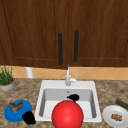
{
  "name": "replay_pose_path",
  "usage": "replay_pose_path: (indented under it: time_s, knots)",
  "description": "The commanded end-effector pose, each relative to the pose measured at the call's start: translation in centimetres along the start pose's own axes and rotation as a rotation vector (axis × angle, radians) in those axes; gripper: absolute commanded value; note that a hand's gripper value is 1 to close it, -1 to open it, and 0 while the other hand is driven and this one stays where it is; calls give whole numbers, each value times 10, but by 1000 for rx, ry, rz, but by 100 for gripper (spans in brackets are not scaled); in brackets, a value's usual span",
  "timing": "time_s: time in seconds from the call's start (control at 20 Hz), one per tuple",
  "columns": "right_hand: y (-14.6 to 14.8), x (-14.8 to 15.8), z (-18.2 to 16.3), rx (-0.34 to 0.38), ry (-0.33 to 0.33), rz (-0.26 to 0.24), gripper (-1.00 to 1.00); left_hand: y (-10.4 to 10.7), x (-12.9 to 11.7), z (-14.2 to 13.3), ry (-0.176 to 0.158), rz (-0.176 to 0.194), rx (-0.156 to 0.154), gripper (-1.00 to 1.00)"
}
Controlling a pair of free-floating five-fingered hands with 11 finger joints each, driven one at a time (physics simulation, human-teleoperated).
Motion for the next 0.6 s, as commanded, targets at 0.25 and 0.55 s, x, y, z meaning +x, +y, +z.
replay_pose_path:
  time_s: [0.25,0.55]
  knots:
    - [20,15,9,-81,193,152,-100,0,0,0,0,0,0,0]
    - [54,29,-3,-39,253,78,-100,0,0,0,0,0,0,0]
